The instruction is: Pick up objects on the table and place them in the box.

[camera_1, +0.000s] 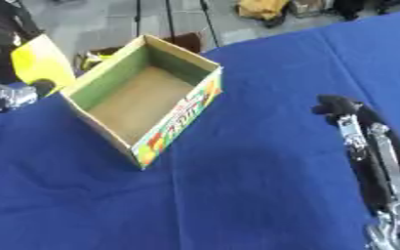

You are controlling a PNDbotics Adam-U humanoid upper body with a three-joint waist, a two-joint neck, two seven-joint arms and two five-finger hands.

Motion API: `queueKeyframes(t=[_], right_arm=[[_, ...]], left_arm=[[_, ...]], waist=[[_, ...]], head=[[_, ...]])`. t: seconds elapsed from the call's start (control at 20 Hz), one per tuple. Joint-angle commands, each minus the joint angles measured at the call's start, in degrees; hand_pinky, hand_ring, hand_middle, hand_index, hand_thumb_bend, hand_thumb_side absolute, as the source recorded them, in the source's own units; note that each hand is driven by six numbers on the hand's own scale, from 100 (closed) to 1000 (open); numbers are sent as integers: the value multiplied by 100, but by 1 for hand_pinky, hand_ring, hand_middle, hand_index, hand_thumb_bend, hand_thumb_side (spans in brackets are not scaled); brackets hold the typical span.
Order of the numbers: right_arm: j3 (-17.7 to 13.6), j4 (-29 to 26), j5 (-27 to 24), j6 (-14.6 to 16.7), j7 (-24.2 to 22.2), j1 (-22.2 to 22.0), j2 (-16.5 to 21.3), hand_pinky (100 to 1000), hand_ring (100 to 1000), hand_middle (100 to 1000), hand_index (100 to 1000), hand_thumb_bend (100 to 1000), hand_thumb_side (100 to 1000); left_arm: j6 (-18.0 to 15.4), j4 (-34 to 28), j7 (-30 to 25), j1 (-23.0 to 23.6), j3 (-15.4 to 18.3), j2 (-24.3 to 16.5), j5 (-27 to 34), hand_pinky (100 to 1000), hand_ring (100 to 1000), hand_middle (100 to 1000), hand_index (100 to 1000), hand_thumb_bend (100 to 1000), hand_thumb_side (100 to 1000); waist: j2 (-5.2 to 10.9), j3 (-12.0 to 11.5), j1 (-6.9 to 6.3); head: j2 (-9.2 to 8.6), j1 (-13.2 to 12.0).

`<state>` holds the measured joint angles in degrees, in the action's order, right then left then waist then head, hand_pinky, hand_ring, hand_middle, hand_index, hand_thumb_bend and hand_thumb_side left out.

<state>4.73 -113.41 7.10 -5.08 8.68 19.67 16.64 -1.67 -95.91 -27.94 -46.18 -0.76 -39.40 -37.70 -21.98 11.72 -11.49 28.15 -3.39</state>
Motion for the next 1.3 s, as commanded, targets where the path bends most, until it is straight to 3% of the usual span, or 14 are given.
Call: queueKeyframes(t=[0.05, 0.3, 0.55, 0.8, 0.85, 1.3], right_arm=[[45, -119, -50, 18, -54, 80, 133, 877, 912, 654, 786, 100, 923], [103, -119, -44, 22, -118, 135, 186, 877, 913, 653, 786, 100, 923], [148, -119, -74, 57, -163, 226, 124, 876, 913, 653, 785, 100, 932], [207, -119, -129, 113, -214, 369, 73, 876, 913, 654, 785, 100, 923], [214, -119, -138, 126, -221, 393, 70, 875, 912, 654, 785, 100, 929], [270, -119, -177, 272, -265, 574, 73, 871, 910, 656, 785, 100, 930]], left_arm=[[-70, 340, 182, -263, 102, -205, 100, 100, 100, 443, 556, 100, 681], [-239, 823, 417, -562, 59, -94, 82, 100, 100, 441, 555, 100, 678], [-492, 1366, 627, -740, -10, 12, 177, 100, 100, 432, 548, 100, 643], [-856, 1983, 735, -790, -68, 96, 368, 100, 100, 429, 544, 100, 660], [-933, 2083, 744, -788, -75, 105, 392, 100, 100, 428, 543, 100, 625], [-1389, 2739, 709, -777, -86, 204, 486, 100, 100, 436, 543, 100, 636]], waist=[[121, 70, 9], [49, 305, -129], [31, 506, -146], [14, 629, -146], [11, 637, -146], [-27, 698, -146]], head=[[1, -120], [28, -268], [58, -455], [263, -593], [275, -603], [170, -585]])
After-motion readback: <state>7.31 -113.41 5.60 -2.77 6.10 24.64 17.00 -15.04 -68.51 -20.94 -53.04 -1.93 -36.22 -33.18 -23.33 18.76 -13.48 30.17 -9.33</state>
